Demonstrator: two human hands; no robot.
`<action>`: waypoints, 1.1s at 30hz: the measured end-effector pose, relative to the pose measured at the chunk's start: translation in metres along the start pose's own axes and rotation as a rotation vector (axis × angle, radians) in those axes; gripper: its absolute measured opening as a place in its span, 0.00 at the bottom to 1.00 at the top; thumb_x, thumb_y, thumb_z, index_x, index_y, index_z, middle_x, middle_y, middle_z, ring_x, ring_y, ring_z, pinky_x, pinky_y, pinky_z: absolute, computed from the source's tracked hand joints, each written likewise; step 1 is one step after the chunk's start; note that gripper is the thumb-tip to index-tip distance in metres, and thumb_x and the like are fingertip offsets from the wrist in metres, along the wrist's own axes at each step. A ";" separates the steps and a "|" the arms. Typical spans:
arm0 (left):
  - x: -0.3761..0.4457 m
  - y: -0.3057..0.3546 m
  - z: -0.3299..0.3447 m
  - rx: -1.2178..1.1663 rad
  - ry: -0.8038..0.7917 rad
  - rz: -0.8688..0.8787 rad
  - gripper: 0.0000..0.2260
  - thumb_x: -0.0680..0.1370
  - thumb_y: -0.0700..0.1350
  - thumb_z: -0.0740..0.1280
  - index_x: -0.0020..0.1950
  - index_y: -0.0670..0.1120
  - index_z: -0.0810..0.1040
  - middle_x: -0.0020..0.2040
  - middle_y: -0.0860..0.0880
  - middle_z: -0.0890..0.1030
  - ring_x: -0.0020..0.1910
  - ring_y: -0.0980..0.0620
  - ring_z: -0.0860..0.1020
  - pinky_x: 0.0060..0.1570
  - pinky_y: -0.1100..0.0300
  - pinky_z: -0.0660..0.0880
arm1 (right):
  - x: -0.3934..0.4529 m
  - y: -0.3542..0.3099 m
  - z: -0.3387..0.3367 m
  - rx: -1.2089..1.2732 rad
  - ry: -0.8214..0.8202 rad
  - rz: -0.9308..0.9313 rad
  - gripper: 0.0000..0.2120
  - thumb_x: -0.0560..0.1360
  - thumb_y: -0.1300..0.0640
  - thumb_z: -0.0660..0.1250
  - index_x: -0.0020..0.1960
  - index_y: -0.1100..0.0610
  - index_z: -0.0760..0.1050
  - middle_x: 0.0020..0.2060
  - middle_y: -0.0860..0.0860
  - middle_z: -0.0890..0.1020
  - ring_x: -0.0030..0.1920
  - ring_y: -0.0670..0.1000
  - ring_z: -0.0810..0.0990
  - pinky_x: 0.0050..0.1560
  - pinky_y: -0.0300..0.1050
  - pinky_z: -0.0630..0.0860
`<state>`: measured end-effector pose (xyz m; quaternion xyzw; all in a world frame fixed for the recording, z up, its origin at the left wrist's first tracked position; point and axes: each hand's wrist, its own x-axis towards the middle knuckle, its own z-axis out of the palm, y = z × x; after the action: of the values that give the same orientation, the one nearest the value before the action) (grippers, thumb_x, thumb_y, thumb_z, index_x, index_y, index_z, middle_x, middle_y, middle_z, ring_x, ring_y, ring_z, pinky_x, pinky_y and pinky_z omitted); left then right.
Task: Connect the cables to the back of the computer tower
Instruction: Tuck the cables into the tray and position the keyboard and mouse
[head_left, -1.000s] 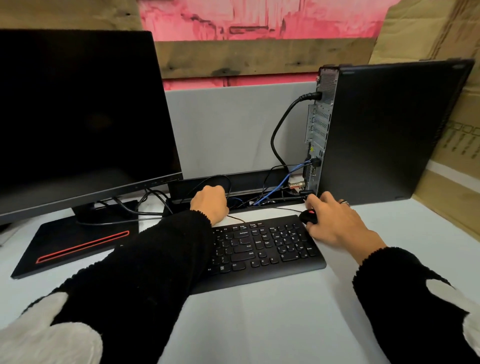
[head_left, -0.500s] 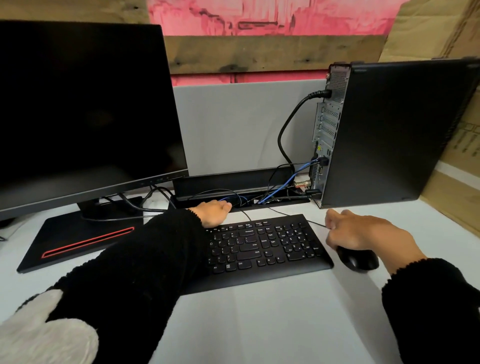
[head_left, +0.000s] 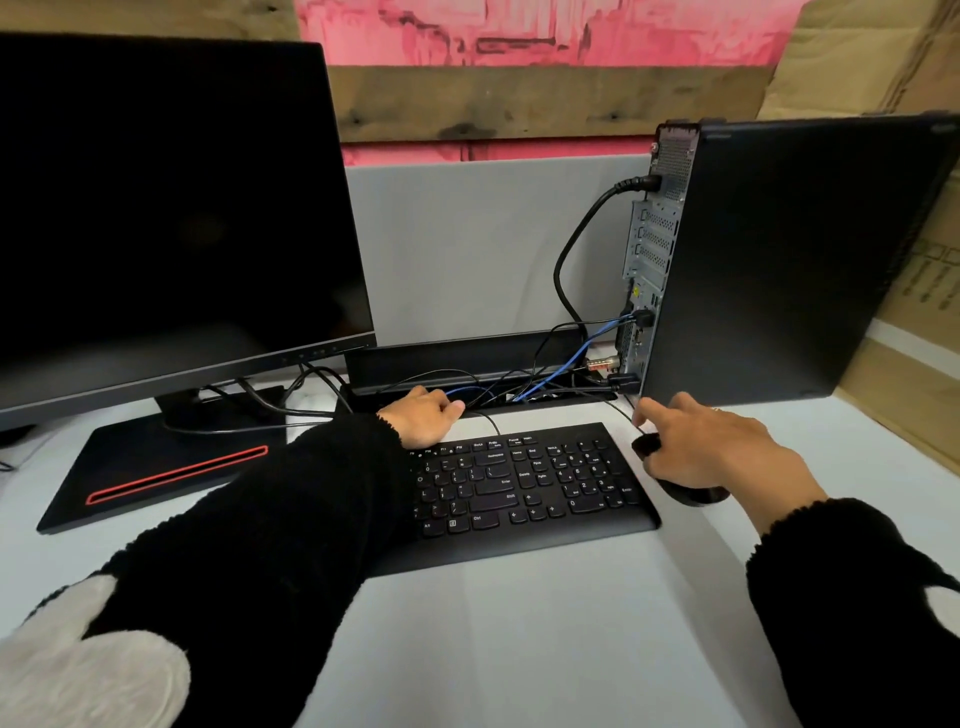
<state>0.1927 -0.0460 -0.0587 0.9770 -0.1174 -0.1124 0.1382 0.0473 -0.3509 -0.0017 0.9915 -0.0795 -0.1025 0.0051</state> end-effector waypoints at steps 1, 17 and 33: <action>0.002 -0.002 0.001 -0.014 0.013 0.000 0.25 0.85 0.60 0.49 0.76 0.48 0.68 0.74 0.44 0.69 0.75 0.47 0.65 0.73 0.51 0.62 | 0.001 0.003 0.002 0.005 -0.002 0.007 0.22 0.79 0.44 0.63 0.72 0.40 0.64 0.66 0.50 0.70 0.65 0.60 0.76 0.58 0.56 0.75; -0.008 -0.040 -0.014 0.018 0.418 -0.034 0.12 0.83 0.47 0.58 0.60 0.46 0.79 0.60 0.46 0.79 0.59 0.45 0.78 0.57 0.51 0.75 | 0.028 -0.070 -0.012 0.263 0.311 -0.330 0.18 0.80 0.57 0.61 0.67 0.54 0.79 0.65 0.57 0.81 0.64 0.62 0.79 0.64 0.59 0.78; -0.002 -0.022 -0.027 0.056 -0.185 -0.184 0.40 0.81 0.70 0.40 0.79 0.45 0.67 0.79 0.44 0.67 0.77 0.43 0.65 0.73 0.49 0.61 | 0.104 -0.172 0.002 -0.077 0.058 -0.346 0.25 0.85 0.40 0.46 0.55 0.54 0.76 0.63 0.60 0.81 0.65 0.61 0.77 0.67 0.58 0.67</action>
<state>0.2022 -0.0181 -0.0396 0.9726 -0.0426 -0.2107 0.0886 0.1747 -0.1976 -0.0296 0.9920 0.0964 -0.0765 0.0279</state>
